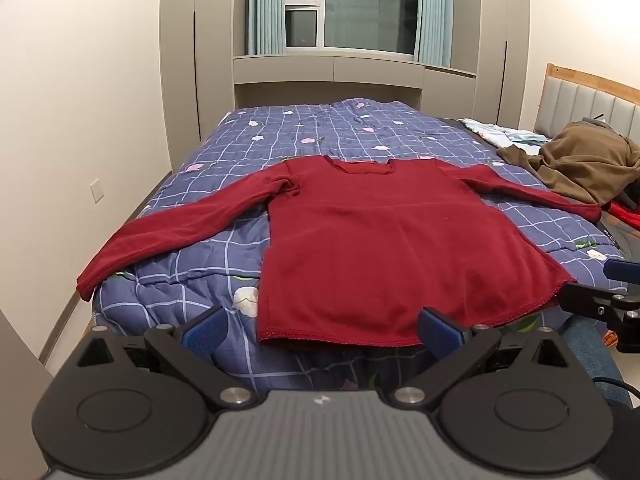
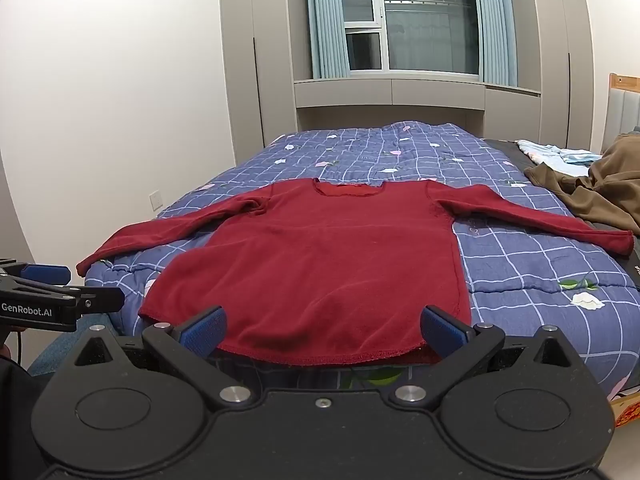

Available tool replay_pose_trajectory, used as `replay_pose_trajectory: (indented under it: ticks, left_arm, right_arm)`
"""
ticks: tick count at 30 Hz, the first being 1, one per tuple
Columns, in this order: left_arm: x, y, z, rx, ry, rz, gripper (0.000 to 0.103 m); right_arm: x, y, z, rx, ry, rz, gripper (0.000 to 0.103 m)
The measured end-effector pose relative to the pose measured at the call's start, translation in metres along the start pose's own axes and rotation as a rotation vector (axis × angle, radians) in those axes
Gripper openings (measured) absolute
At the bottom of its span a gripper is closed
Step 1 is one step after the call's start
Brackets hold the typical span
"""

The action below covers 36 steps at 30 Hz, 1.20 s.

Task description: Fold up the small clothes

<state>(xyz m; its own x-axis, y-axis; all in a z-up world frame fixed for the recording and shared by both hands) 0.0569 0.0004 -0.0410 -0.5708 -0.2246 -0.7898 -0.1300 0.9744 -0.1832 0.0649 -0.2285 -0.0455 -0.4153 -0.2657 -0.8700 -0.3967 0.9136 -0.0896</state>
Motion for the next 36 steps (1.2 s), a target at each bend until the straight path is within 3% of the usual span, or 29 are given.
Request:
replay_pose_trajectory:
  ticks: [36]
  left_arm:
    - [-0.0001, 0.0023, 0.0031, -0.002, 0.001, 0.001, 0.103]
  right_arm:
    - [-0.0001, 0.001, 0.0007, 0.002, 0.001, -0.004, 0.103]
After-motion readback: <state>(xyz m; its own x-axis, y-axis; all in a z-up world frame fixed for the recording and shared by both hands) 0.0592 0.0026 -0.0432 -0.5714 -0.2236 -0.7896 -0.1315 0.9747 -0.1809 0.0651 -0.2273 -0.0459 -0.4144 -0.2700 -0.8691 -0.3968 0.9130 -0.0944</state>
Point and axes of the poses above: each gripper's, at about its wrist camera, not at the fingertips, and z roughly the way its jaws point, y to its left, x to its underside, the point moved 7 cm from there along z, roughly the way its jaws point, and after that the axes turned 12 degrees about -z, right-handed, at the moved point
